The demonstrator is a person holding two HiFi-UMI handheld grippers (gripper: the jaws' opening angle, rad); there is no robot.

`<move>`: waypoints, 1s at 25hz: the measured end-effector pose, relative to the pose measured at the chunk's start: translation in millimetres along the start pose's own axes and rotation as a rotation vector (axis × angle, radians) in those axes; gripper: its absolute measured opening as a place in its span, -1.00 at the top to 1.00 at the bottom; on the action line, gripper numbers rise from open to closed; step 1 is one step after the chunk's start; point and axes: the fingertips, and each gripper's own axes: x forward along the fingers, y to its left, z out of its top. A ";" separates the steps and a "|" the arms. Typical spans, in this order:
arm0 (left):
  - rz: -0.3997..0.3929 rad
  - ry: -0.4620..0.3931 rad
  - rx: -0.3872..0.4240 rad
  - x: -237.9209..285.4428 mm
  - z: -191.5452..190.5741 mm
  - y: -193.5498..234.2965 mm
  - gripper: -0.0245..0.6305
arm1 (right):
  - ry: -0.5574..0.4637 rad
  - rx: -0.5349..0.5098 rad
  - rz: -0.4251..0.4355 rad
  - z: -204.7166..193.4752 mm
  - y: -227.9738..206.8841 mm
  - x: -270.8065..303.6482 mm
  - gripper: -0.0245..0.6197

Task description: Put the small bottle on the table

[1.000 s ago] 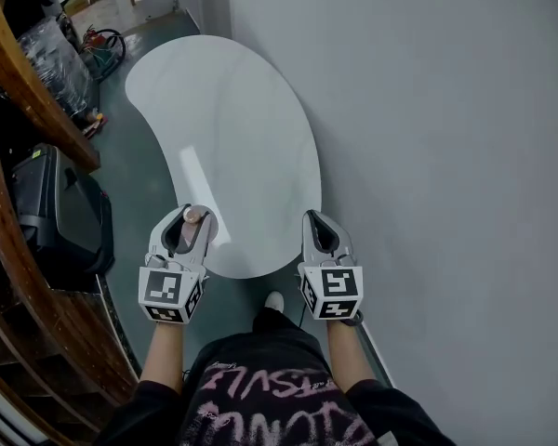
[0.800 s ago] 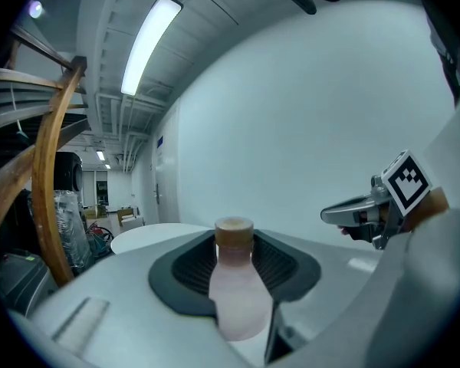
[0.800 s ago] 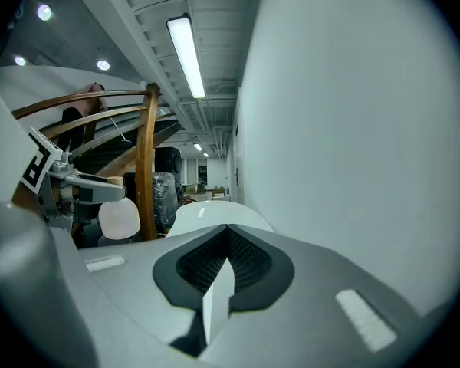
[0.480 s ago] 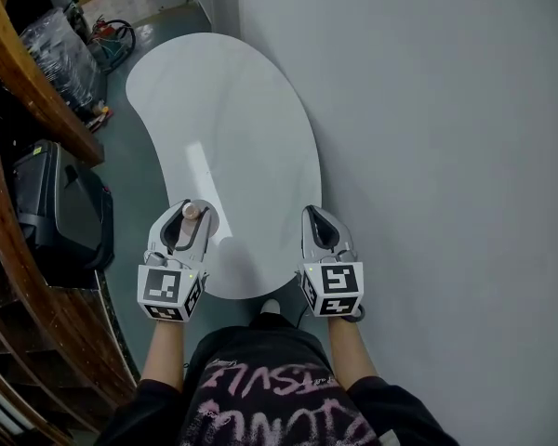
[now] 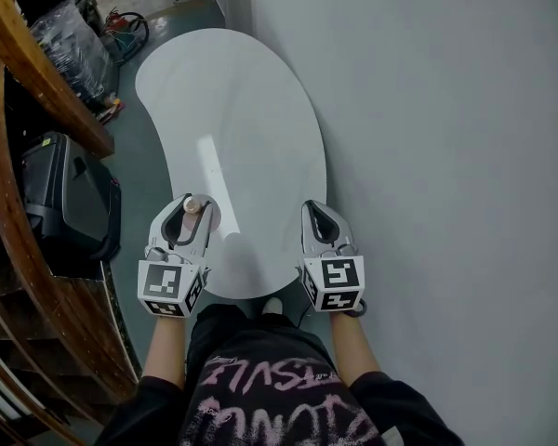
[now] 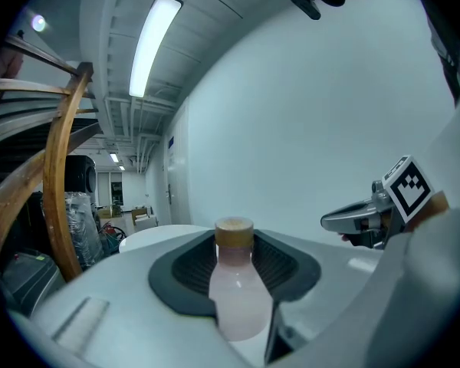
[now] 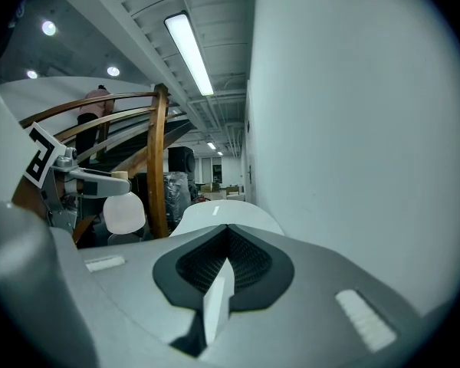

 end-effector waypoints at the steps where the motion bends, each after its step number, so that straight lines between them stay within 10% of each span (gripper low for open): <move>1: 0.002 0.000 -0.001 -1.1 -0.2 0.2 0.46 | -0.001 -0.001 0.004 -0.2 0.8 -0.2 0.89; 25: -0.048 -0.026 0.012 1.6 -2.9 16.8 0.46 | -0.011 -0.015 -0.023 7.6 20.2 10.1 0.89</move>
